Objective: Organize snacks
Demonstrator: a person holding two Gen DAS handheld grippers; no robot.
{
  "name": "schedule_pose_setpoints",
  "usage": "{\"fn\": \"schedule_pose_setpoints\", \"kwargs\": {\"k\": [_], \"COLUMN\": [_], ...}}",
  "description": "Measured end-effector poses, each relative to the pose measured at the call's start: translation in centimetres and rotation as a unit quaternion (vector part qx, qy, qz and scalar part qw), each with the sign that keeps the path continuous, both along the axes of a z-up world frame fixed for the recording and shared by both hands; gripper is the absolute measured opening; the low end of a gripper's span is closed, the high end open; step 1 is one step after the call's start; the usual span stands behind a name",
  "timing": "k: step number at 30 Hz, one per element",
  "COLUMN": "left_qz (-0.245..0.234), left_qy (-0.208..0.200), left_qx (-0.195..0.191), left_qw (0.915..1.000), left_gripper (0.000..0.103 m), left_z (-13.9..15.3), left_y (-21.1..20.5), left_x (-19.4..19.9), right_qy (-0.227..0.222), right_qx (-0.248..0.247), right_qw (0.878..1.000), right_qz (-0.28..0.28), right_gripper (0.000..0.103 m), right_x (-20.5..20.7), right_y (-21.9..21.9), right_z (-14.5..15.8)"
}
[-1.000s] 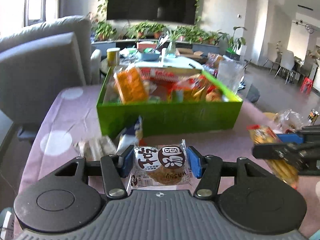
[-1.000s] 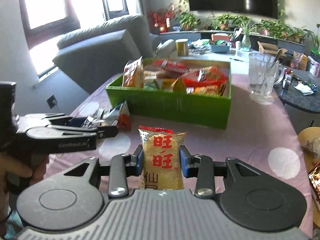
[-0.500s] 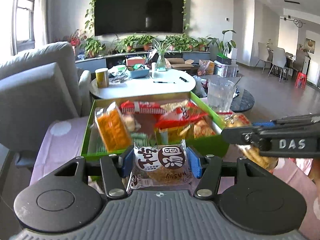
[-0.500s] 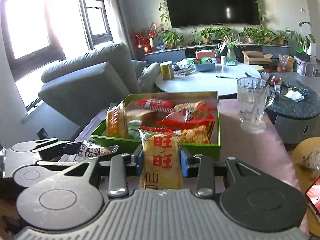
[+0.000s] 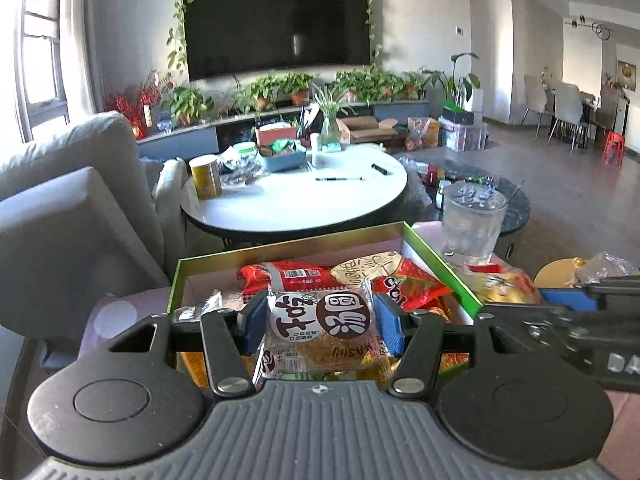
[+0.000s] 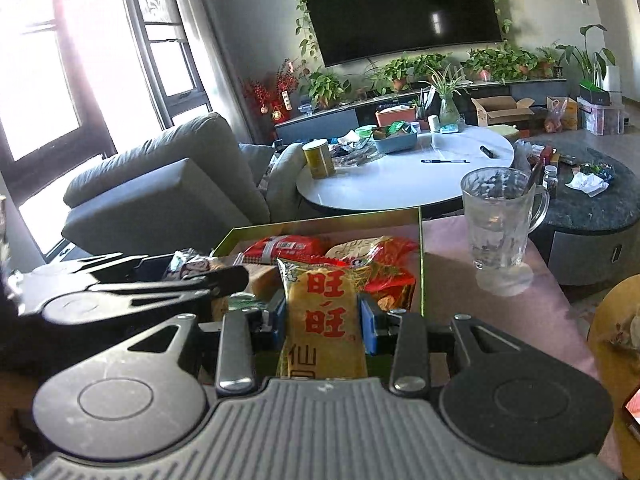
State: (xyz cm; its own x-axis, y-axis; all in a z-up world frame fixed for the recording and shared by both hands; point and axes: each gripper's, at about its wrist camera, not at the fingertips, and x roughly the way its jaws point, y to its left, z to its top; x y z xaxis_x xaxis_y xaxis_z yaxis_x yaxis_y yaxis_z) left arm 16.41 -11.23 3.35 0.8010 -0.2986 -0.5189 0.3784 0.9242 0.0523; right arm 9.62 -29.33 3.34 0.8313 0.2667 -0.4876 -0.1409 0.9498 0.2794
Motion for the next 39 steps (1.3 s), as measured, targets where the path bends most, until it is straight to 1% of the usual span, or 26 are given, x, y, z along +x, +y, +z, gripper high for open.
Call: {"fn": "schedule_pose_setpoints", "kwargs": {"k": [3,7,11,18,20,22,23,24,28,32,39], "left_qz": [0.006,0.014,0.024,0.028,0.028,0.032,0.036,0.041,0.044,0.047,0.043], "left_qy": [0.016,0.027,0.045,0.058,0.061,0.054,0.05,0.045,0.025,0.005,-0.014], "left_qx": [0.006,0.039,0.035,0.047,0.048,0.046,0.045,0.043,0.034,0.028,0.021], "left_qw": [0.9998,0.9988,0.9981,0.9968,0.9966,0.9969,0.9971,0.9972,0.9981,0.9985,0.9987], "left_gripper": [0.053,0.053,0.053,0.054,0.056,0.059,0.067,0.073,0.074,0.076,0.08], "left_z": [-0.8,-2.2,-2.9,-3.7,-3.9,-3.9,-3.8,-3.6,-2.4,-1.3,-0.8], "left_y": [-0.4,-1.1,-0.8,-1.7,-2.0,-1.9,-1.9,-1.8,-1.3,-0.8,0.4], "left_x": [1.6,3.2,4.6,6.4,6.6,6.6,6.6,6.5,5.8,4.8,2.3], "right_qy": [0.003,0.008,0.011,0.017,0.021,0.022,0.022,0.022,0.021,0.022,0.02], "right_qx": [0.006,0.025,0.033,0.039,0.04,0.04,0.039,0.038,0.037,0.039,0.039], "right_qw": [1.0,1.0,0.999,0.999,0.999,0.999,0.999,0.999,0.999,0.999,0.999], "right_qz": [-0.005,-0.013,-0.019,-0.012,-0.013,-0.014,-0.016,-0.019,-0.025,-0.025,-0.025], "right_gripper": [0.066,0.066,0.066,0.066,0.066,0.066,0.066,0.066,0.066,0.066,0.066], "right_x": [0.4,1.3,2.2,3.5,3.8,4.1,4.2,4.2,4.4,4.3,4.9], "right_y": [-0.6,-1.5,-1.8,-1.6,-1.6,-1.6,-1.6,-1.7,-1.8,-1.7,-1.2], "right_z": [-0.3,-0.6,-0.7,-1.2,-1.4,-1.5,-1.5,-1.5,-1.4,-1.5,-1.3]}}
